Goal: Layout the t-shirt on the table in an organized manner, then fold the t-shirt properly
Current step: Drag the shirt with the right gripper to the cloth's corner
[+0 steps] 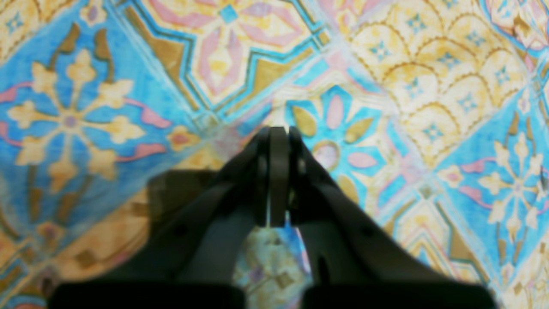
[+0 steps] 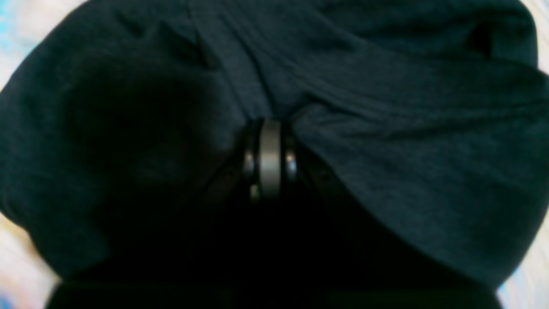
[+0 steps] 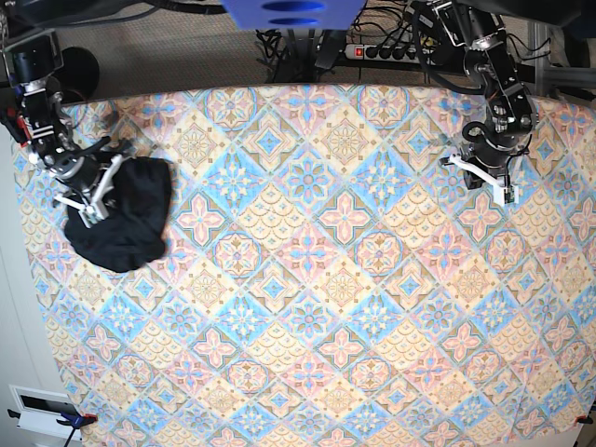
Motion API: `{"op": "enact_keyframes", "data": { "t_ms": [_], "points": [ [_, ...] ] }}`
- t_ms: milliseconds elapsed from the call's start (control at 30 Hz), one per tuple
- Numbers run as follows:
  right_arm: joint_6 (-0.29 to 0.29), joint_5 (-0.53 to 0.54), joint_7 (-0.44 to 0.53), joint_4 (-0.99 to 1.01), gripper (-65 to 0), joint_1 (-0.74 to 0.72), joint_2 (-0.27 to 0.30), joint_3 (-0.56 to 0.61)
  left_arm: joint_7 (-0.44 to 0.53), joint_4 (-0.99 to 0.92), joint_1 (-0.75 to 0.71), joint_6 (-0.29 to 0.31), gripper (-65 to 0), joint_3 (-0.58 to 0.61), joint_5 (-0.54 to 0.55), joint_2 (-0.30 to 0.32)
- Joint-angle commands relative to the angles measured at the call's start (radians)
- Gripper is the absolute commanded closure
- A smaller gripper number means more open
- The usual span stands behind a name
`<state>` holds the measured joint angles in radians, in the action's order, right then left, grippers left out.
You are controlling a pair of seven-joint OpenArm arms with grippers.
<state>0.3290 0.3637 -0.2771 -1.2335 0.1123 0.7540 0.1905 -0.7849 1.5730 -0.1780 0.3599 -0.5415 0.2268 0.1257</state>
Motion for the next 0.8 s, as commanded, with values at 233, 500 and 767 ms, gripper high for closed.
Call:
{"op": "enact_keyframes", "data": {
  "t_ms": [233, 500, 767],
  "points": [
    [0.051, -0.128, -0.267, 0.064, 0.0, 0.145, 0.023, -0.184, 0.018, 0.014, 0.004, 0.006, 0.0, -0.002, 0.010, 0.016],
    [0.051, -0.130, -0.149, 0.053, 0.0, 0.198, 0.022, -0.187, 0.018, 0.014, 0.002, 0.006, 0.0, -0.002, 0.010, 0.016],
    [0.052, -0.130, -0.061, 0.008, 0.0, 0.197, 0.022, -0.041, 0.018, 0.014, 0.001, 0.006, 0.0, -0.002, 0.010, 0.016]
  ]
}}
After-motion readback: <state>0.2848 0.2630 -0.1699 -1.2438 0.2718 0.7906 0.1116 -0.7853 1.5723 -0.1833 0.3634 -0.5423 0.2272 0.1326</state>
